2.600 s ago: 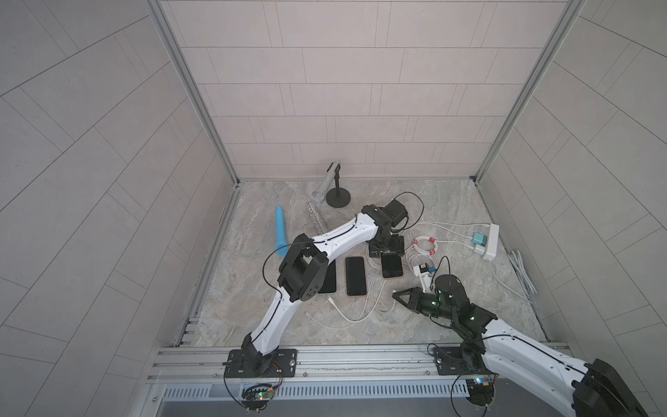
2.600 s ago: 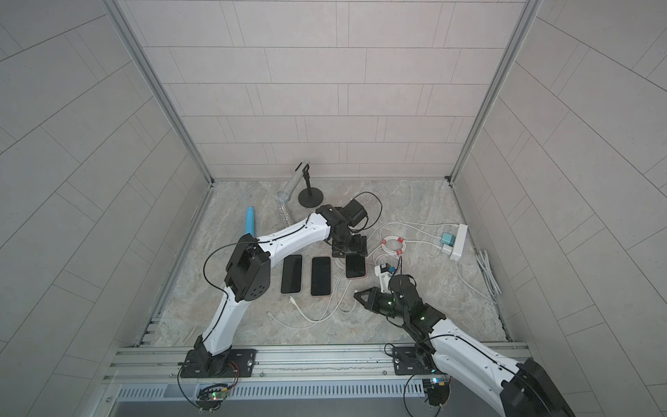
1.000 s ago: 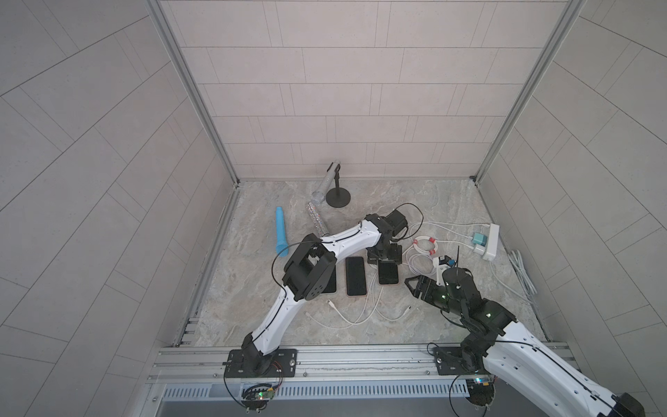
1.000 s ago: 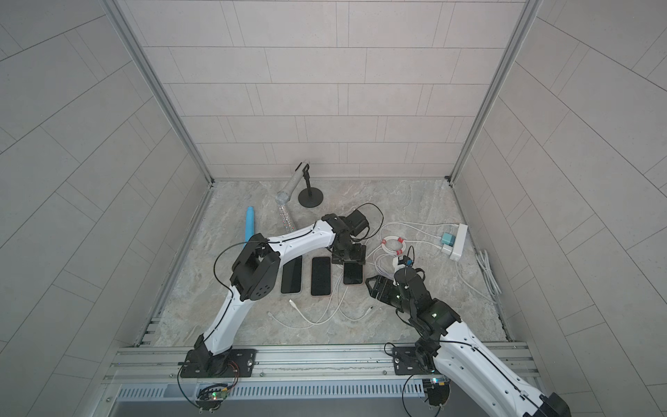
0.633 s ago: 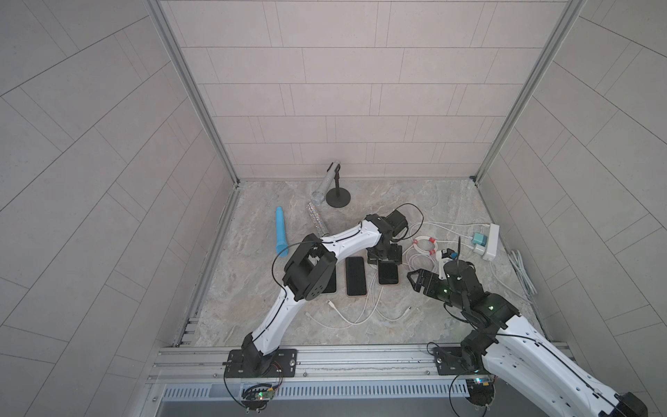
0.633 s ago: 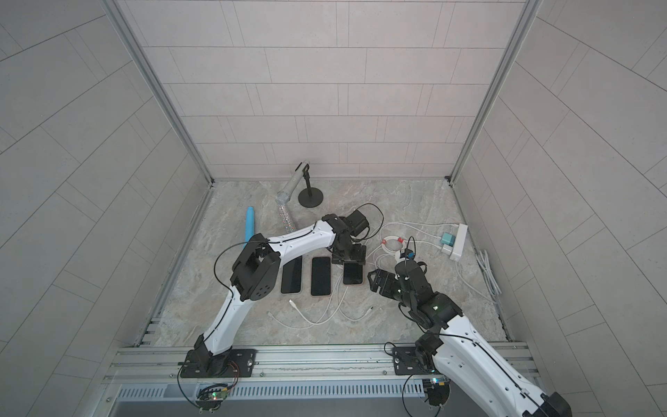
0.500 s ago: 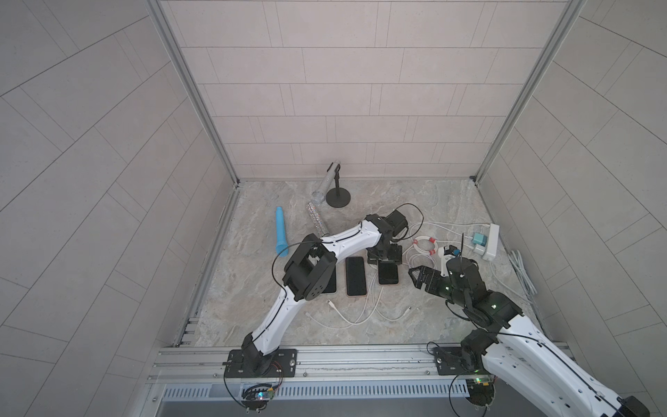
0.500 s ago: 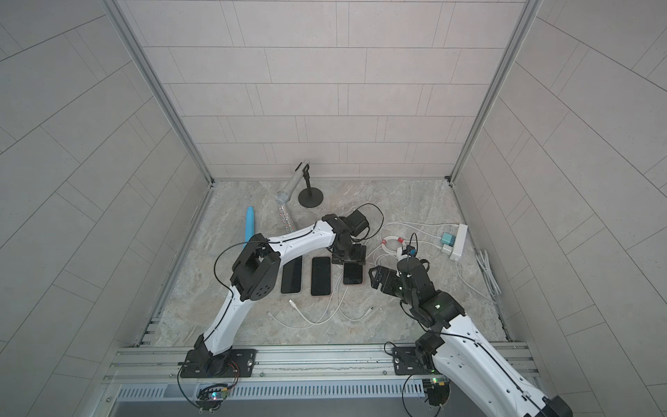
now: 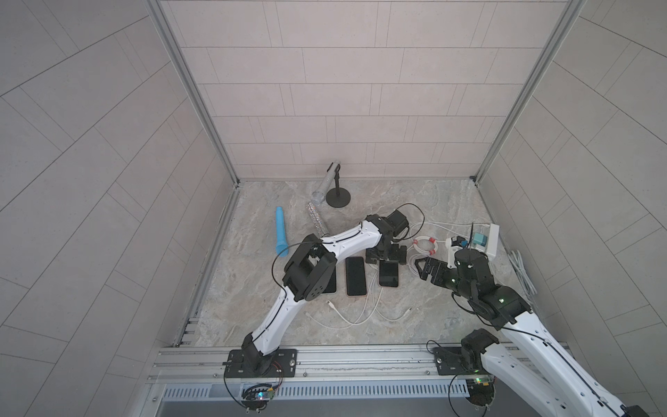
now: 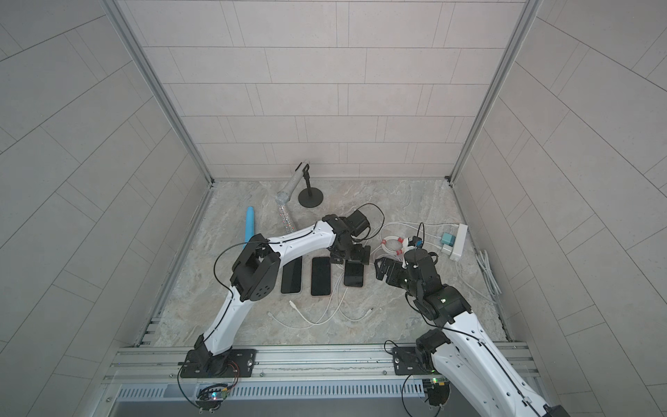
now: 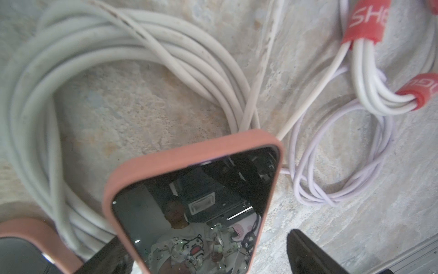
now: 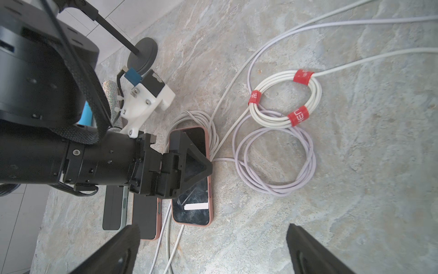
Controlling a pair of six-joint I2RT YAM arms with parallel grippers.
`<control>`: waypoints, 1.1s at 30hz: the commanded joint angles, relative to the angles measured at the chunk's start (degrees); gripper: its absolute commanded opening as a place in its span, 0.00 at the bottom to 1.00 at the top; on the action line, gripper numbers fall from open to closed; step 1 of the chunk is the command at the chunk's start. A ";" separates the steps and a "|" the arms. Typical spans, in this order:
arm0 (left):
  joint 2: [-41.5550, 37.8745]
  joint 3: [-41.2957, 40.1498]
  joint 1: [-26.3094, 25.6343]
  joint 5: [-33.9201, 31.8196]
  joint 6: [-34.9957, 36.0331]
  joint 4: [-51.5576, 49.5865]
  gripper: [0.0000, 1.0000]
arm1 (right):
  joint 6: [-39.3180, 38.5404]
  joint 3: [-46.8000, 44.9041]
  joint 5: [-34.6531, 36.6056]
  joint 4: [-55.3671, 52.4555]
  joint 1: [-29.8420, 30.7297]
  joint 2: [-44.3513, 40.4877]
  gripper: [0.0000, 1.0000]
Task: Unplug the charging cable from the phone
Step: Place the phone at the center of the board, then reset both arms
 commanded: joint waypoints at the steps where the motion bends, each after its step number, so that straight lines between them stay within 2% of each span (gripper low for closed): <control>1: -4.85 -1.16 -0.42 -0.73 0.74 -0.82 1.00 | -2.79 1.74 1.83 -1.26 -0.55 -0.34 1.00; 10: -17.88 -5.50 0.27 -7.75 3.81 -1.12 1.00 | -9.67 1.79 15.36 1.56 -1.24 -2.50 1.00; 16: -30.67 -12.46 4.34 -15.10 6.74 -0.50 1.00 | -15.61 0.27 20.87 8.29 -1.96 -0.89 1.00; 20: -41.22 -21.42 10.34 -20.41 8.82 3.91 1.00 | -19.35 -1.98 26.36 14.54 -2.61 0.43 1.00; 23: -49.13 -29.78 17.62 -22.53 10.69 9.62 1.00 | -22.89 -4.19 28.15 21.54 -4.44 1.90 1.00; 26: -54.14 -35.92 22.65 -30.04 14.05 14.20 1.00 | -26.47 -6.60 28.23 29.49 -6.21 4.53 1.00; 29: -58.60 -44.31 26.07 -37.96 20.29 23.98 1.00 | -28.71 -9.00 27.65 37.76 -8.62 8.50 1.00; 31: -61.42 -50.25 29.61 -38.78 23.13 31.69 1.00 | -29.04 -9.83 26.94 42.17 -10.78 11.80 1.00; 33: -63.88 -56.34 34.28 -36.70 23.77 38.97 1.00 | -28.99 -10.60 26.47 46.79 -12.87 15.68 1.00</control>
